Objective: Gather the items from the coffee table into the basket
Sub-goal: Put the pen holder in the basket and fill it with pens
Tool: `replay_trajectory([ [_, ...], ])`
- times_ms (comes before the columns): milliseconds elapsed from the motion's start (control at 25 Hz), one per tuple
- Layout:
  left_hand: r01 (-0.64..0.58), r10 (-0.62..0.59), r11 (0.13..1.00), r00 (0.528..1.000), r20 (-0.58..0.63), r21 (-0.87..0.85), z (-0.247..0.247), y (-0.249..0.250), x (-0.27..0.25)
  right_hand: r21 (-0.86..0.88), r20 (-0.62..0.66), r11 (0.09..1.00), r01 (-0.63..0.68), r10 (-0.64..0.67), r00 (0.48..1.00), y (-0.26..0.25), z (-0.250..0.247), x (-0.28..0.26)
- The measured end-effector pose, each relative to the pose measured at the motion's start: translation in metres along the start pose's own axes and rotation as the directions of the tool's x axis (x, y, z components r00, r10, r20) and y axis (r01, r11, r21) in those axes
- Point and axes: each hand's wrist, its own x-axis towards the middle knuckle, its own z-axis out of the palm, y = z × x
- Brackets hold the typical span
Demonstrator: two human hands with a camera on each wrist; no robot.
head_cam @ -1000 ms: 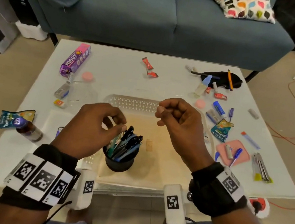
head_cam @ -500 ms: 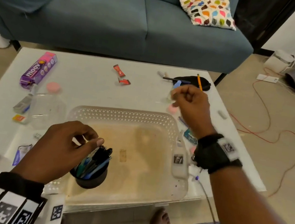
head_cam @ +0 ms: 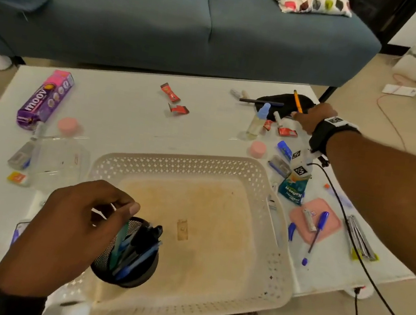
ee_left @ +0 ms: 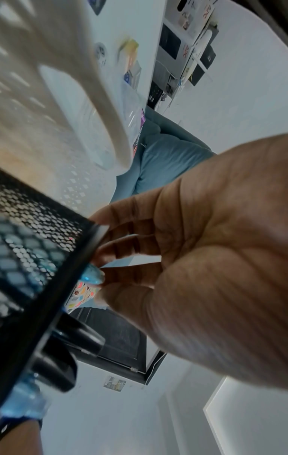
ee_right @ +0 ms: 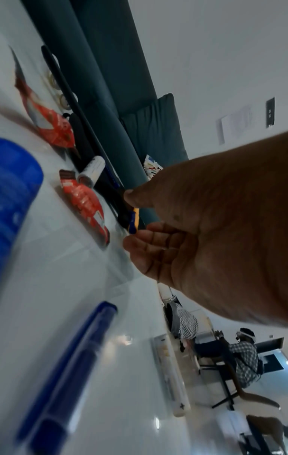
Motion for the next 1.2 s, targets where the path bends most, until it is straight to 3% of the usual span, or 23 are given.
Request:
replay_trajectory([
  [440, -0.010, 0.010, 1.000, 1.000, 0.016, -0.005, 0.000, 0.008, -0.004, 0.105, -0.080, 0.988, -0.117, 0.126, 0.989, -0.005, 0.002, -0.013],
  [520, -0.001, 0.001, 1.000, 1.000, 0.019, 0.003, -0.001, 0.007, -0.004, 0.226, -0.114, 0.971, -0.082, 0.110, 0.987, -0.006, -0.007, -0.029],
  [640, -0.003, 0.003, 1.000, 1.000, 0.016, 0.005, -0.002, 0.007, -0.005, 0.531, -0.189, 0.847, 0.030, 0.083, 0.978, -0.011, -0.027, -0.065],
  [880, -0.005, 0.005, 1.000, 1.000, -0.013, -0.021, -0.007, 0.017, -0.006, 0.703, -0.239, 0.627, 0.335, -0.235, 0.942, -0.051, -0.065, -0.223],
  [1040, -0.038, 0.032, 0.996, 0.996, -0.078, -0.084, -0.012, 0.015, -0.009, 0.721, -0.230, 0.567, 0.398, -0.346, 0.910, -0.068, -0.068, -0.316],
  [1200, -0.145, 0.123, 0.980, 0.980, -0.153, -0.138, -0.018, 0.021, -0.011, 0.727, -0.176, 0.531, 0.435, -0.469, 0.865, -0.078, -0.059, -0.366],
])
